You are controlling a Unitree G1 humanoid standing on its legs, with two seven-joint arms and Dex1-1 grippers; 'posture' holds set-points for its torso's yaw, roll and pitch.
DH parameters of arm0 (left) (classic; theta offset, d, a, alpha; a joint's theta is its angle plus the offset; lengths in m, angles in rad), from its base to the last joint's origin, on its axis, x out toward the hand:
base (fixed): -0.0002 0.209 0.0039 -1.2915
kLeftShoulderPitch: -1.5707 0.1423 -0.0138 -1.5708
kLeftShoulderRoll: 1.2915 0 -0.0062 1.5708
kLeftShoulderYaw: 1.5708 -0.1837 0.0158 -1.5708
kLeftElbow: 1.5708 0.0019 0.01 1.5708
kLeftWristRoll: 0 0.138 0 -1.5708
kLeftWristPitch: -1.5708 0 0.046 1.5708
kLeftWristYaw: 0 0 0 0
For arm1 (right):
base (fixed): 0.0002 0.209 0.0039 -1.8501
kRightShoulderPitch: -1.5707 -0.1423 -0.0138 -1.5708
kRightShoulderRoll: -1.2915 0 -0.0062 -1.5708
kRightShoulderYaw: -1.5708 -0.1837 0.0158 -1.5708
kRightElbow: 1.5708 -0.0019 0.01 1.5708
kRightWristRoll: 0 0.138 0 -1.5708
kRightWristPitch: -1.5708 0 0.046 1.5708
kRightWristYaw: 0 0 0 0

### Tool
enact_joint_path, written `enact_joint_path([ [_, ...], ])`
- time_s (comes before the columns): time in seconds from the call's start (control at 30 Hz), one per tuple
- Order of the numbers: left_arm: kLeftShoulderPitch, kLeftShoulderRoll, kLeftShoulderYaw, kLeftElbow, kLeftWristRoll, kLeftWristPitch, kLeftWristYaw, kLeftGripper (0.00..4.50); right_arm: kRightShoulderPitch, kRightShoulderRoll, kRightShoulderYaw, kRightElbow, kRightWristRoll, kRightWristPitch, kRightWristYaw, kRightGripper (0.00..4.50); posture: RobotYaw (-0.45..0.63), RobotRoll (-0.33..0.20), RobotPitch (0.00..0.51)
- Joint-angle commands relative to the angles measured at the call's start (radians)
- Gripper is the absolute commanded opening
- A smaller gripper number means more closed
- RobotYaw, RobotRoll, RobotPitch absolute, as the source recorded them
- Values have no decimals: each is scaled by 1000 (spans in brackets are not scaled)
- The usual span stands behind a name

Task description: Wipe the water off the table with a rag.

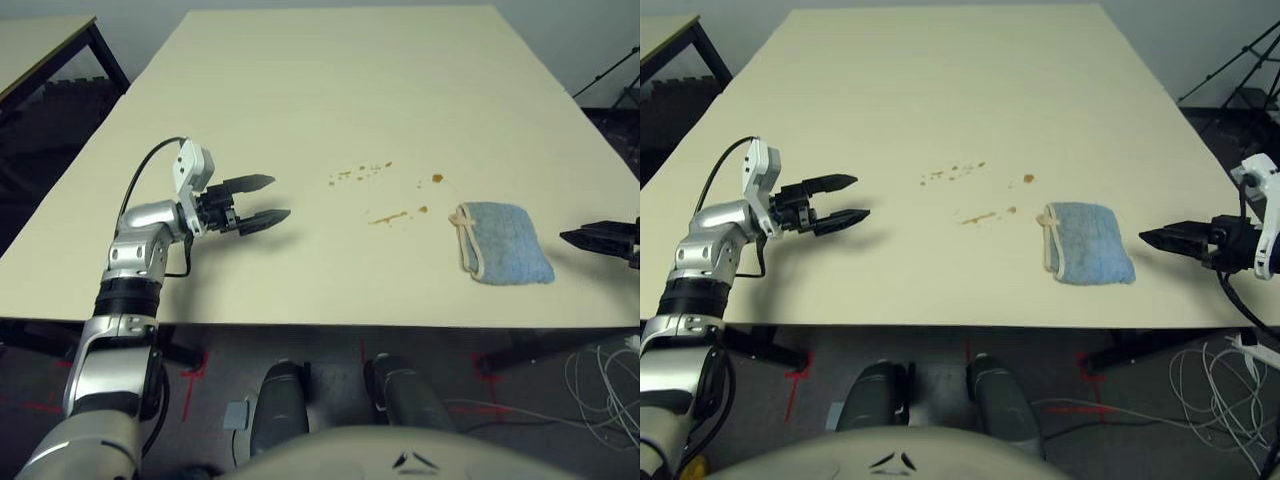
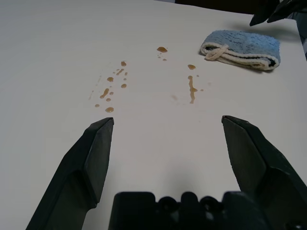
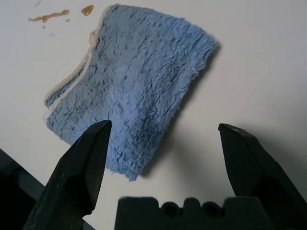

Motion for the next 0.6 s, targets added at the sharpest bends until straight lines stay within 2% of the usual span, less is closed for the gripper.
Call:
enact_joint_path([
  [0.03, -4, 5, -12, -6, 16, 2, -1, 4500, -1, 31, 12, -22, 1, 13, -33, 4479, -214, 0, 78],
  [0.6, 5, 4, -13, -14, 24, 2, 4, 4500, -35, 185, 45, -5, -24, -41, -157, 4479, -215, 0, 85],
])
